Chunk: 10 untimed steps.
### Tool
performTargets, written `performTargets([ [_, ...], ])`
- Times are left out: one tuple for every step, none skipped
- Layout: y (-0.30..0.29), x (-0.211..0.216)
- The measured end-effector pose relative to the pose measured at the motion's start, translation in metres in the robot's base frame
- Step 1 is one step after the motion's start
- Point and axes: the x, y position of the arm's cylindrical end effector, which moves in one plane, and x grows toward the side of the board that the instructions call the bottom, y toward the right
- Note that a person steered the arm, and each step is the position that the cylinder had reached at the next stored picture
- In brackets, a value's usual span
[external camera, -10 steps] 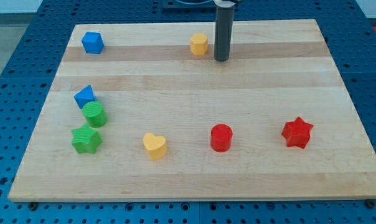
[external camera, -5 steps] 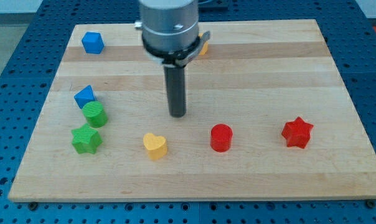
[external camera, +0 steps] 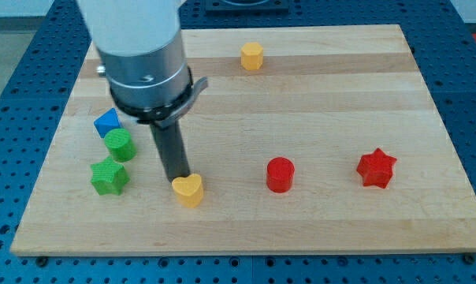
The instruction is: Push the green star into the green circle
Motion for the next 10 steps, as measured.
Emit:
performTargets([
  [-0.029,0.019],
  [-0.057,0.038],
  [-0.082,0.051],
  [-0.099,0.049],
  [-0.102,0.028],
  [-0.102,0.028],
  [-0.083,0.01],
  [-0.053,-0.018],
  [-0.025,-0.047],
  [-0.019,-0.054],
])
